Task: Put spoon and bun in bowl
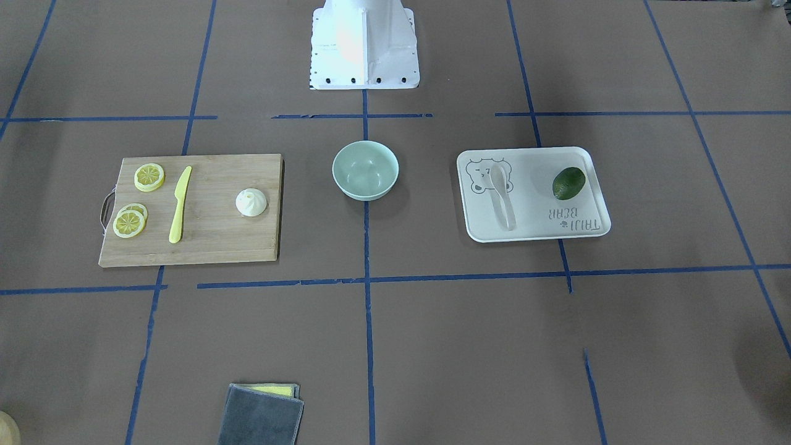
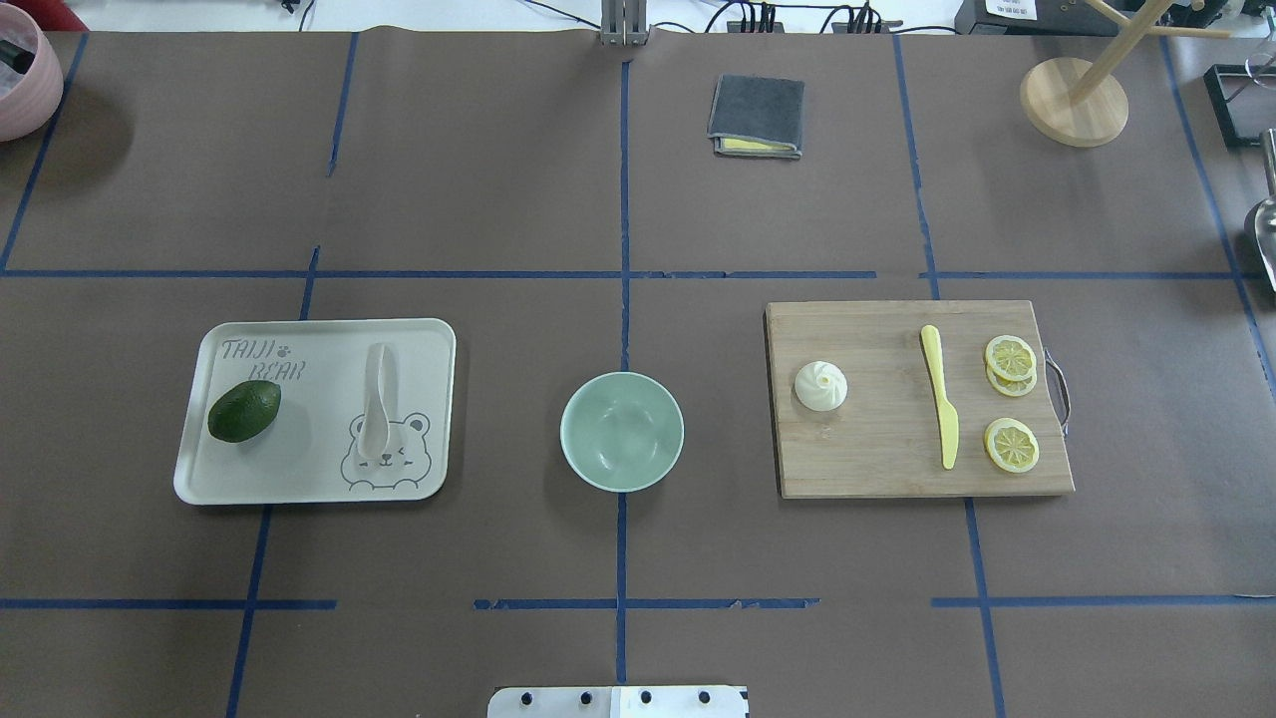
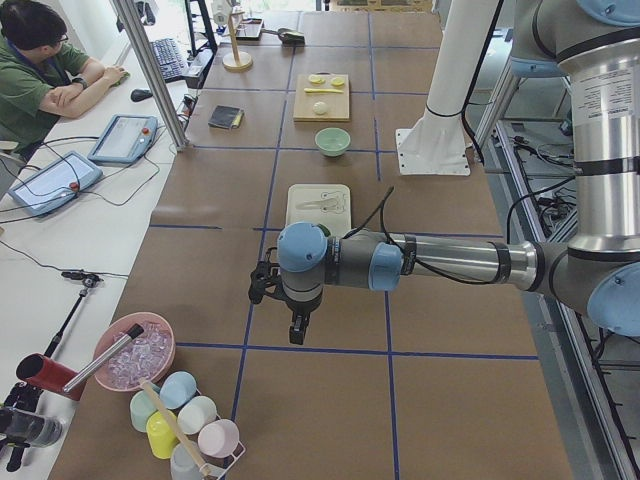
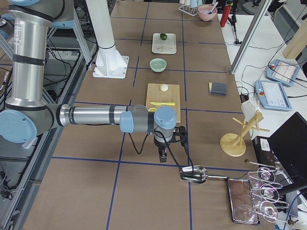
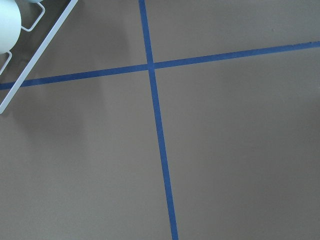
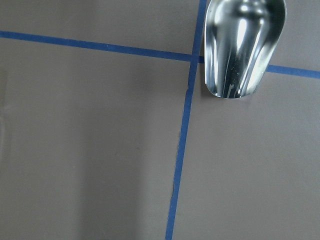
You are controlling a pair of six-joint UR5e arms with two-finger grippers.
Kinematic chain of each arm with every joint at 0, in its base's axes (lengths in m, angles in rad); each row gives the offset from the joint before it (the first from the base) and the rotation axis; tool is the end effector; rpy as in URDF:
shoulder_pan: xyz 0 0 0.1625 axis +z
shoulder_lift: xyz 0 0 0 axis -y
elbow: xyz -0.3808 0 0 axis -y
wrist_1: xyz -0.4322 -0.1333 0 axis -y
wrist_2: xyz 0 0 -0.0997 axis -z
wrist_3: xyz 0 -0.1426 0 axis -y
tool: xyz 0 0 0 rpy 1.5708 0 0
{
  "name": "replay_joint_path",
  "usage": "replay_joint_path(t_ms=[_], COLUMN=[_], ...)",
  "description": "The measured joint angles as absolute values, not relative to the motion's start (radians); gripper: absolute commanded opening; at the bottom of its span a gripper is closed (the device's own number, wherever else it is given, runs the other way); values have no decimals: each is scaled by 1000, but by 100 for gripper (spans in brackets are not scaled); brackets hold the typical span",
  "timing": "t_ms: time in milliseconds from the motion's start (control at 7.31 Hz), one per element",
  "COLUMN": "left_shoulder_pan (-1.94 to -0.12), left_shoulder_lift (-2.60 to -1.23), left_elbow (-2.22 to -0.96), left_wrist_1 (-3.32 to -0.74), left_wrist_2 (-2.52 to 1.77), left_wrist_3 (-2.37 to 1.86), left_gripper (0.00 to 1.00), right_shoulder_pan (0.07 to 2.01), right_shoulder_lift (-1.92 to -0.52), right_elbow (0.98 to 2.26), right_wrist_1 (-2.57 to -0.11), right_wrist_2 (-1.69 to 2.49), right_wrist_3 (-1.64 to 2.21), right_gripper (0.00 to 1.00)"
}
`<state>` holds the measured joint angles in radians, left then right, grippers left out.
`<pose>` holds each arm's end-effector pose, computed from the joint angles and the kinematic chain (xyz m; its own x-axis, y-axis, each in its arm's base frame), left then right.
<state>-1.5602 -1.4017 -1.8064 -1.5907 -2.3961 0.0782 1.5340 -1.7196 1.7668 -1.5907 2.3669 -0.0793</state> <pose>-0.0235 -0.4751 0.5969 0.6747 0.1482 -0.7230 -0.0635 0.9877 0.1432 0.0138 -0.4785 0.6157 0.6932 -0.1242 0.7100 0.0920 0.9922 0.0838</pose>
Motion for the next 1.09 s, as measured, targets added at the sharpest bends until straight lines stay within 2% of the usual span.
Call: replay_joint_path(t_ms=[547, 1094], left_shoulder_pan=[-1557, -1551], left_shoulder_lift=[-1402, -1413], left_elbow=[-1811, -1793], left_wrist_1=[-1662, -2072], left_wrist_2=[-2394, -2393], left_wrist_3=[78, 67], left_gripper=[100, 100], right_shoulder_pan=[1534, 1530], right_shoulder_lift=[-1719, -1700], right_elbow=[1768, 1766], right_wrist_1=[-1558, -1341], right_wrist_2=[2365, 2367], right_wrist_3=[-81, -67], right_gripper=[100, 100])
